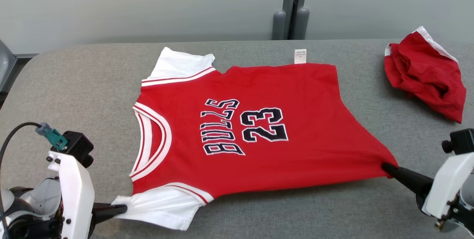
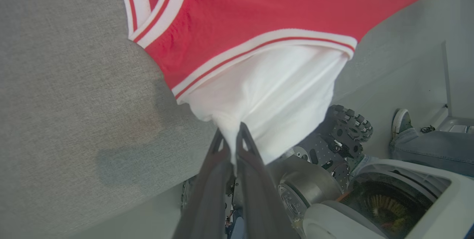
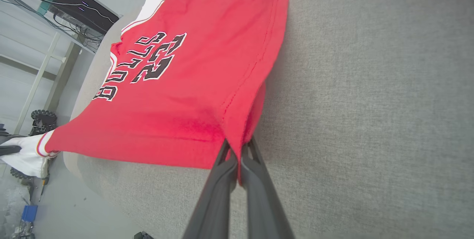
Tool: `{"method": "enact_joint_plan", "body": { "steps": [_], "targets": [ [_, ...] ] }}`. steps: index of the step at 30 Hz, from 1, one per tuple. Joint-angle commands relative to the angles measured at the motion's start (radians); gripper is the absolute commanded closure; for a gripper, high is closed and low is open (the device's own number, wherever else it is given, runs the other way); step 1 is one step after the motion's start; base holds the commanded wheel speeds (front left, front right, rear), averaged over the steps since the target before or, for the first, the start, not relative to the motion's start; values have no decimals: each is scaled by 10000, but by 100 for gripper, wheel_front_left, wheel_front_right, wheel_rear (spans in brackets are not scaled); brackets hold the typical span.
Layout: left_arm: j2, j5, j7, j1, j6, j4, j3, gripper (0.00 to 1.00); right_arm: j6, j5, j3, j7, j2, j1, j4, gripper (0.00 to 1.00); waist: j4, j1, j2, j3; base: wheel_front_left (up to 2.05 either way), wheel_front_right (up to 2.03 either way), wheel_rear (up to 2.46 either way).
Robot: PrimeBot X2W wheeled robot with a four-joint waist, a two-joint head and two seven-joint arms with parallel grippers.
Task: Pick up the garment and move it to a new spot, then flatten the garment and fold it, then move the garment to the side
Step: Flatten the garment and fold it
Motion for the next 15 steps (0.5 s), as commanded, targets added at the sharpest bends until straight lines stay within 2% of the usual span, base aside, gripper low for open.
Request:
{"method": "enact_joint_plan", "body": {
  "steps": [1, 7, 15],
  "targets": [
    [142, -45, -121, 172, 73, -85, 102, 100, 1, 56, -30, -86, -214, 157, -111, 100, 7, 0, 0, 53, 0, 0, 0],
    [67, 18, -369, 100, 202, -215, 219, 100, 1, -169, 48, 146, -512, -54, -530, 100, -85, 0, 0, 240, 0, 0, 0],
    [-273, -7, -318, -230, 150, 339, 295, 100, 1, -254, 122, 927, -289, -648, -433, 100, -151, 0, 0, 477, 0, 0, 0]
  ]
}}
